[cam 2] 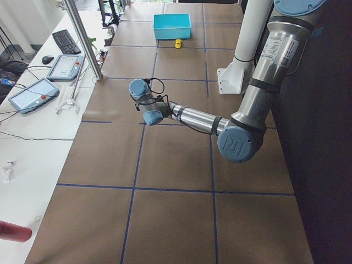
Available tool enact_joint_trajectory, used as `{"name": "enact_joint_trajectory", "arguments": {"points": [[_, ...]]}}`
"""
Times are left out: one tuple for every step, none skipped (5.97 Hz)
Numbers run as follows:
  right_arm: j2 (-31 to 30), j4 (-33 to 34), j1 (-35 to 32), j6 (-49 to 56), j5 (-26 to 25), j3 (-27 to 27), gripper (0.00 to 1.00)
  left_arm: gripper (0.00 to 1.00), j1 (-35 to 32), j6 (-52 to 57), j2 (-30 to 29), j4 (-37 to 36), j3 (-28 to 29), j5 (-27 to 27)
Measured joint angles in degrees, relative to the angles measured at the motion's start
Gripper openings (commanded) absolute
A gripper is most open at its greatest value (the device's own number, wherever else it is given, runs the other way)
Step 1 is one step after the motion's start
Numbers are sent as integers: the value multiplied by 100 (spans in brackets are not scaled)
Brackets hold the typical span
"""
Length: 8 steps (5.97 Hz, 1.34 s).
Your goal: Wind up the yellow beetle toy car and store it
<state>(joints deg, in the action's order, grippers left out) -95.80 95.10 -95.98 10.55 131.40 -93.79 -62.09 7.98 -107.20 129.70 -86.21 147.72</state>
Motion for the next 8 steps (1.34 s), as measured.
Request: {"name": "enact_joint_trajectory", "arguments": {"points": [[0,0,0,0,0,10,100,100,-217,-11,231,-661,-397,19],[0,0,0,0,0,14,100,100,-429,-9,432,-1575,-825,-33],[0,0,0,0,0,20,100,100,-632,1,519,-2698,-1246,-267],[0,0,0,0,0,24,100,100,-842,5,589,-3757,-1537,-660],[0,0,0,0,0,30,100,100,-1036,-8,651,-4582,-1611,-1074],[0,0,0,0,0,33,100,100,-1215,-40,712,-5000,-1595,-1345],[0,0,0,0,0,35,100,100,-1481,-68,865,-5119,-1585,-1435],[0,0,0,2,0,36,100,100,-1823,-72,1183,-5114,-1580,-1444]]}}
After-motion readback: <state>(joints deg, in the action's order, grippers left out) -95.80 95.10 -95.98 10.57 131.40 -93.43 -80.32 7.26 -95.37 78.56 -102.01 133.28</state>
